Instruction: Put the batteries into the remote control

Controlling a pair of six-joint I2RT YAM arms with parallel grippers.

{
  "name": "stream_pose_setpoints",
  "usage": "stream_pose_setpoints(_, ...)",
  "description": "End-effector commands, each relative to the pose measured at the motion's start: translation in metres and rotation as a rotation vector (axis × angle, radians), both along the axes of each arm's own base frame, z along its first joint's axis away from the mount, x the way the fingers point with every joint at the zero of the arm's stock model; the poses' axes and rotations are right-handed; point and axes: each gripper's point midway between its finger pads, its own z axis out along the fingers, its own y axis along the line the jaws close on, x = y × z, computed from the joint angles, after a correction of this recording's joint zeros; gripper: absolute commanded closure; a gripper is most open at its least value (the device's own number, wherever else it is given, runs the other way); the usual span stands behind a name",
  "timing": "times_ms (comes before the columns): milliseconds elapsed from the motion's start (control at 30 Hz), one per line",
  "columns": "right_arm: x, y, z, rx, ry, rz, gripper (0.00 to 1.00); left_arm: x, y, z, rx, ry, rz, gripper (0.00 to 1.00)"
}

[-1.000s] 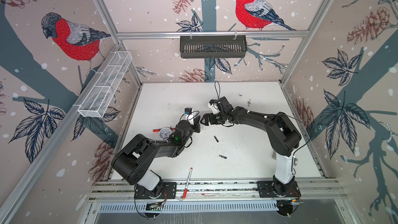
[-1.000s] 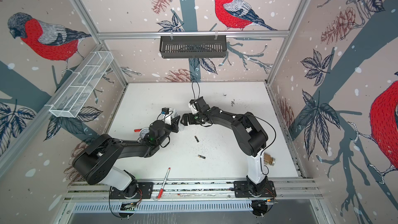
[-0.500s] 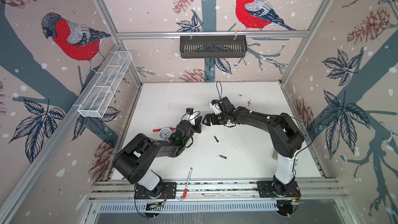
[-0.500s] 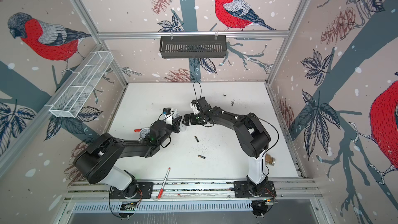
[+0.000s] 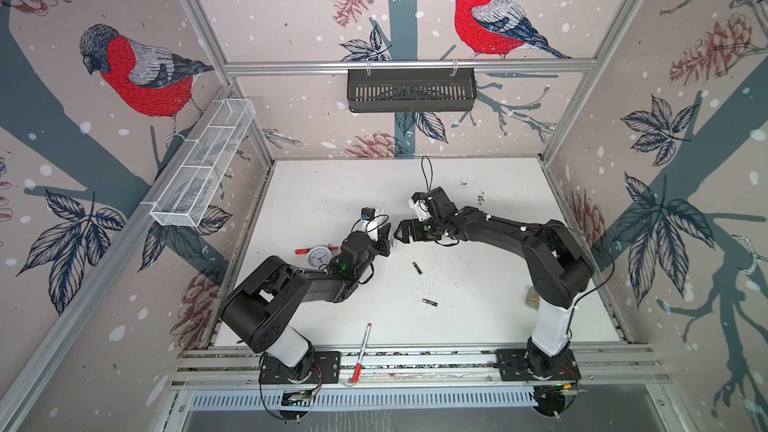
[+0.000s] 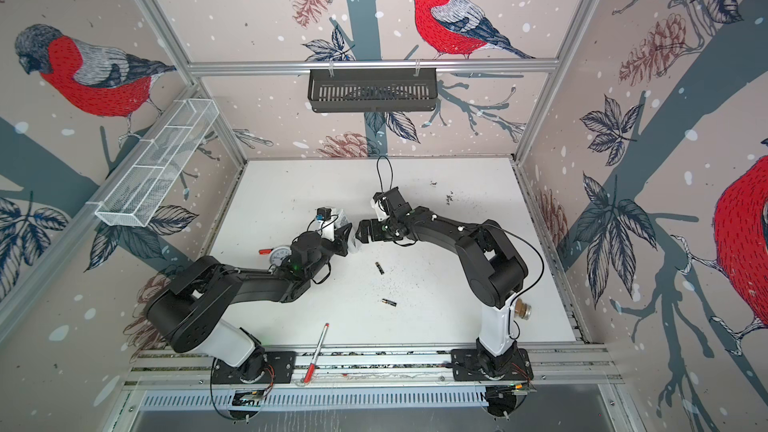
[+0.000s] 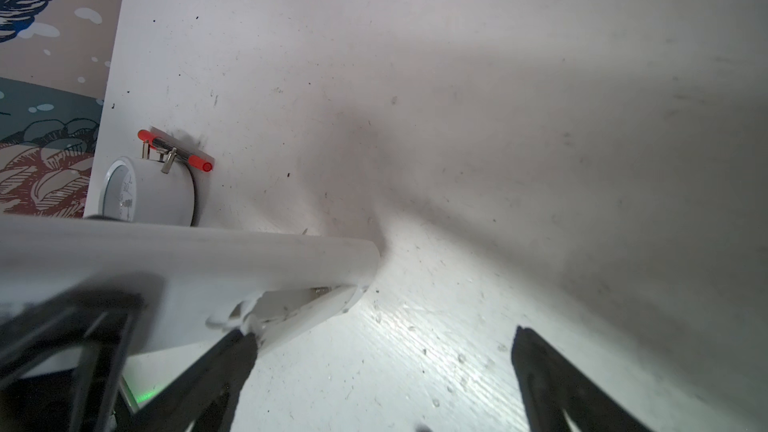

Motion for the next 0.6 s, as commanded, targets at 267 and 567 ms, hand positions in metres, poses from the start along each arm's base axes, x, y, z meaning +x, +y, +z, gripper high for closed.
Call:
stream_pose_setpoints(267,0.007,-0.006,0.004,-0.021,-0.034,-0.003,0.01,0.005,-0.007,0.042,-0.109,-0.135,-0.013,1.00)
stream_pose_setpoints(567,0.018,-0.005,0.046,0.059,-0.170,0.010,0.00,0.003,-0.008,0.040,-0.107,-0.127,-0.022,1.00)
